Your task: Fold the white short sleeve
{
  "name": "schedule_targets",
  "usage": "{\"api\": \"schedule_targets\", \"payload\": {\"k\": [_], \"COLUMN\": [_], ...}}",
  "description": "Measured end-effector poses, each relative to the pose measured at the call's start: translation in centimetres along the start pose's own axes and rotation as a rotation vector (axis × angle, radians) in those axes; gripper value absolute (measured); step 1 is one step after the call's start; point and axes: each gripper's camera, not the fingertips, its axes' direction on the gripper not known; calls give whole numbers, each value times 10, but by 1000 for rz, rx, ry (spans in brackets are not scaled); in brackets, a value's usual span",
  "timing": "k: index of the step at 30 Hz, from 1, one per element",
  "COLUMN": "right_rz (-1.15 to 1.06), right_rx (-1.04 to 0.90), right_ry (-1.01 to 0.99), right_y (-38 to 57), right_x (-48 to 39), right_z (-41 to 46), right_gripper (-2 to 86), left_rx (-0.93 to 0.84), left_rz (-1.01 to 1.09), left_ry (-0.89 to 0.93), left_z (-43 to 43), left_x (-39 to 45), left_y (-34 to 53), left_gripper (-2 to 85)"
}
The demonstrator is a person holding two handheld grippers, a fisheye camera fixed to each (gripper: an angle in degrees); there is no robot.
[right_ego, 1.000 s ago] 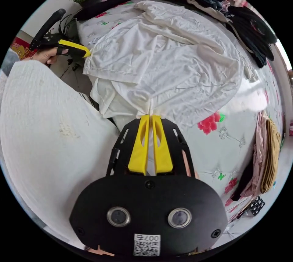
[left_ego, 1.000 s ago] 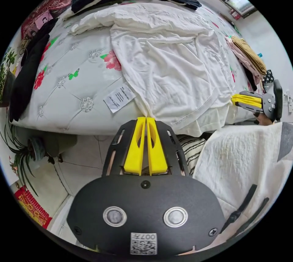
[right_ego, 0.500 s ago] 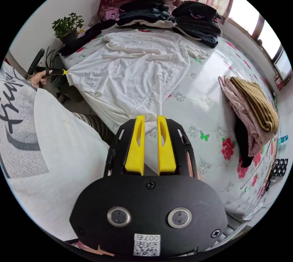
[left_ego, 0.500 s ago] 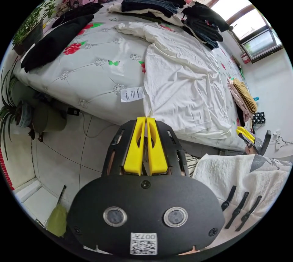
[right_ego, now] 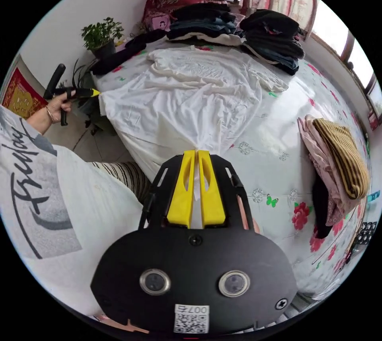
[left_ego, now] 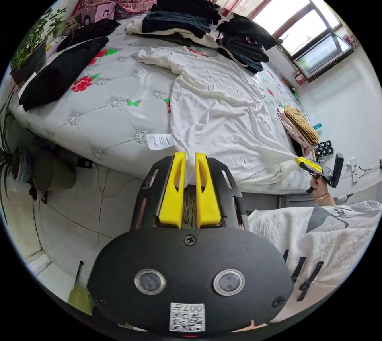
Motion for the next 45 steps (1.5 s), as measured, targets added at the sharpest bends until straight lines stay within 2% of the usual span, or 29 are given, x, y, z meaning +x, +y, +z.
{"api": "schedule_targets", "payload": {"k": [3,7,13,16,17,20,28,32,37,42,45], "right_rz": [78,92,116,92,85,58,-41,-58,106,349,380], "right_rx": [30,-81,-119,-135,-137,-157,-282,-272,-127,-98,-105], "right_ry": [-9,29,63,93,97,114,138,236,118,7,-18], "right_y": [11,22,26,22,22,18,16,12,12,27,30], "right_x": [20,21,15,13,12,12,9,13,55,114,128], "right_z": [-16,3,22,26,27,33,69,68,31,35,43], "right_gripper": [-1,1,14,24,25,30,22,4,-1,-2,-2], "left_rx": [-26,-95,-180,-235,-244,-239,-142,-152,-132,-170,-203], "left_rz": [-3,26,46,75,80,100,-1,20,68,93,116], "left_ry": [4,-68,-145,-190,-199,-129,124,136,165,155,94], "left_z": [13,39,74,80,79,70,25,22,28,45,52], "left_x": [0,8,19,22,20,13,-22,-25,-18,-15,-12], "left_y": [14,34,34,28,27,29,32,31,31,40,53], "left_gripper": [66,82,92,71,29,-3,-8,-2,40,73,85]}}
